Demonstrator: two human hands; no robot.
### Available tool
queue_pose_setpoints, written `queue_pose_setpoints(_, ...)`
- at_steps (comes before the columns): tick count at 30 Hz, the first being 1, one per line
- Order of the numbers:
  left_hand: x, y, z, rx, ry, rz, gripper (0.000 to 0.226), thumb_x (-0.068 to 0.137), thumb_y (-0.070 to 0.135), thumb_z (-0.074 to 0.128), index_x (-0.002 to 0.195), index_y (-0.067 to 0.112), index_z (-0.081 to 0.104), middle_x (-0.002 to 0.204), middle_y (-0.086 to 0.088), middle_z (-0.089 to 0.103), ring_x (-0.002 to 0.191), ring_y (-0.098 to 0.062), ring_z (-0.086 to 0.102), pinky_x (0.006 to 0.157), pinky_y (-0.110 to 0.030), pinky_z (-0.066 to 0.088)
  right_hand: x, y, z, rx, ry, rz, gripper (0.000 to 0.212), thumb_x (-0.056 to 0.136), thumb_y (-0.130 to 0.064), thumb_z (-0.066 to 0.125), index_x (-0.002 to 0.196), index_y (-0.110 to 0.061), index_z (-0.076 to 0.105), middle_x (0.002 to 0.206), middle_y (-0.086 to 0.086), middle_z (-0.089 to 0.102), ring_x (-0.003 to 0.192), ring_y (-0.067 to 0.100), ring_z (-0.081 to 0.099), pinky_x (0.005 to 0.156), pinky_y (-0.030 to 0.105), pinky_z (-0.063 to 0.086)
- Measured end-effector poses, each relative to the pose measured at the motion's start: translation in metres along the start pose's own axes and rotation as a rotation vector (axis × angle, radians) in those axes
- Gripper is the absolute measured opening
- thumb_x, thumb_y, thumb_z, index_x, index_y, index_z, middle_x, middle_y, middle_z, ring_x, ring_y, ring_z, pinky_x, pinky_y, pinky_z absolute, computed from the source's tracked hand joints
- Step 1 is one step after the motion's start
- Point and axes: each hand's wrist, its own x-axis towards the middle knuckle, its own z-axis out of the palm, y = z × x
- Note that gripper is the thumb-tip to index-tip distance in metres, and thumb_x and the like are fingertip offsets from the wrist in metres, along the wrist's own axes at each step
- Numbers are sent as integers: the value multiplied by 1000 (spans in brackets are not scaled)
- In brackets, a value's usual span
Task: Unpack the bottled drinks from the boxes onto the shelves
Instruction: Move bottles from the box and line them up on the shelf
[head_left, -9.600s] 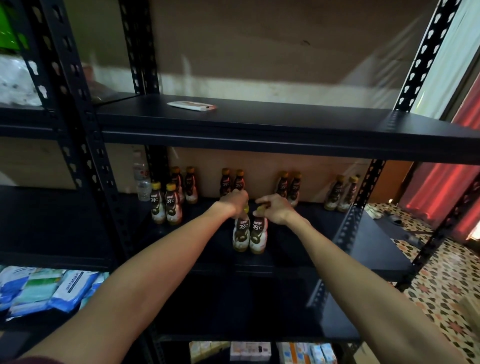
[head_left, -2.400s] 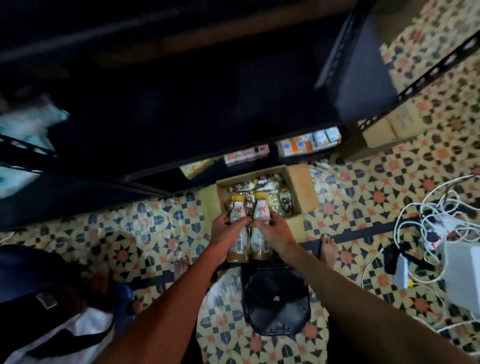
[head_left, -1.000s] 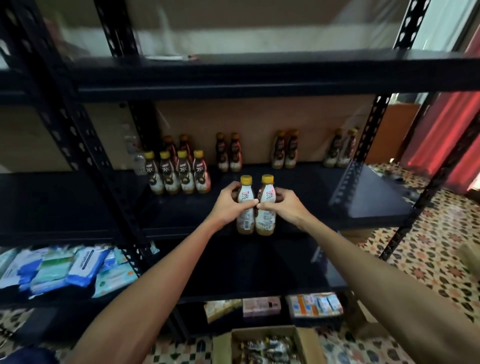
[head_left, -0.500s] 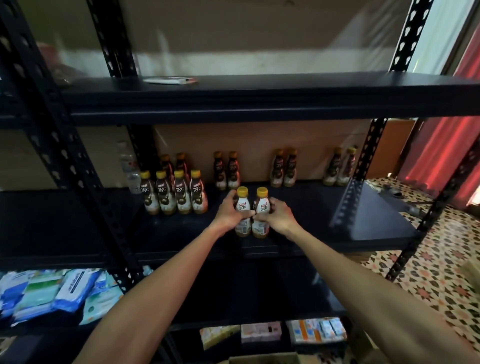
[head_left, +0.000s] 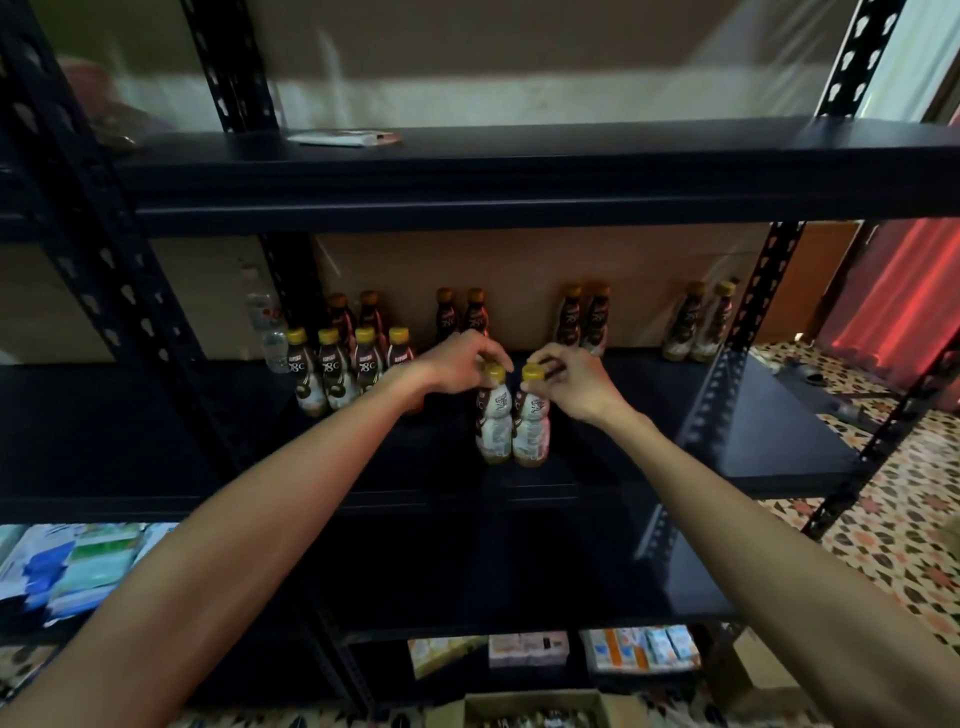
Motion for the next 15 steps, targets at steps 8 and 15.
queue_pose_setpoints(8,10,7,-3,161,-30,-72,47,79,38,81,120,28,59,117,1,58,103,-15,57,83,-30,45,3,2,0,-56,-8,19,27,83,-24,83,104,-27,67,96,-1,70,89,16,69,82,35,59)
queue_pose_setpoints(15,8,16,-2,209,19,-134,39,80,46,79,104,18,67,119,-5,57,108,-24,59,88,-34,50,0,-4,1,-67,1,38,24,84,-22,81,103,-26,66,94,0,70,87,16,69,85,38,59)
